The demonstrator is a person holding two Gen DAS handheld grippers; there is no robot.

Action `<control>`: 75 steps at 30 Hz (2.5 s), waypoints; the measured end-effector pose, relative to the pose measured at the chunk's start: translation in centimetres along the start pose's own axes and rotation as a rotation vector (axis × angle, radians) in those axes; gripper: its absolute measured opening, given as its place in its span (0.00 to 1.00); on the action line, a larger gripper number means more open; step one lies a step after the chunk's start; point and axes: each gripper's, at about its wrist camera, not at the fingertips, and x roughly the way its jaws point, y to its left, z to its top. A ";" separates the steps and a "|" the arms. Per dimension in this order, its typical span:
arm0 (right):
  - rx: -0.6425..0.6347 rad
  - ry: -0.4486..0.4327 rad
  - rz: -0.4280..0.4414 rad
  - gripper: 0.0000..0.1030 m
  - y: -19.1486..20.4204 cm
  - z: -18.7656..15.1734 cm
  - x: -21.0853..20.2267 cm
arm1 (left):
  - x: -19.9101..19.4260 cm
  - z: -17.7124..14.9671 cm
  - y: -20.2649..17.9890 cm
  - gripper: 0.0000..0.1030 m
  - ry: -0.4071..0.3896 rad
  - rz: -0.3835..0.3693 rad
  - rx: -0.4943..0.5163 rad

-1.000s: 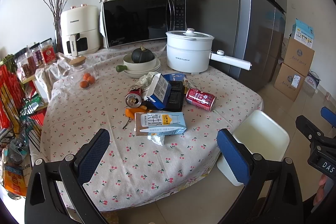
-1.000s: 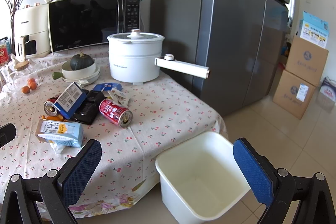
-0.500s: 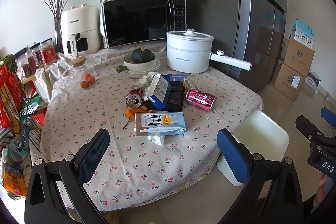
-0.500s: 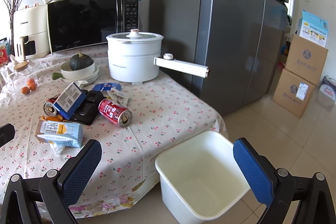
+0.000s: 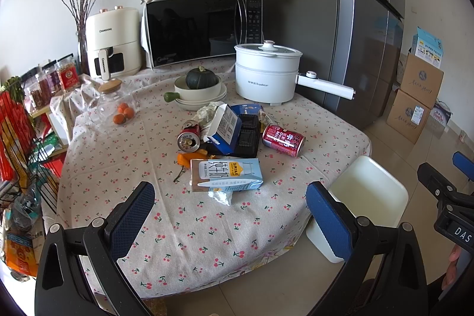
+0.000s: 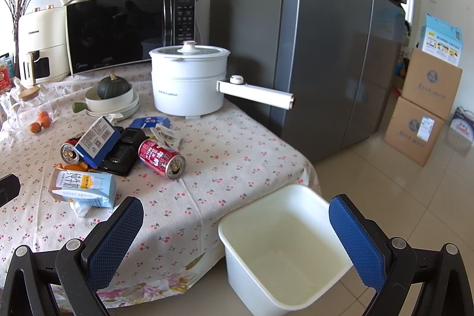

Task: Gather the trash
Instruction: 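Reach the left tool to the milk carton and close on it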

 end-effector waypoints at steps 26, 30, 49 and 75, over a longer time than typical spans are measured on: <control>-0.130 0.191 0.044 1.00 0.4 4.2 3.9 | 7.0 1.8 3.4 1.00 0.327 -0.070 -0.027; -0.117 0.311 0.094 1.00 0.0 6.0 7.8 | 10.8 1.9 4.8 1.00 0.457 -0.096 -0.136; -0.120 0.462 0.042 1.00 -4.4 4.9 17.2 | 23.1 3.1 -1.2 0.90 0.632 -0.224 0.538; -0.063 0.478 0.049 1.00 -5.5 4.3 17.2 | 25.6 2.2 -2.9 0.76 0.713 -0.207 0.714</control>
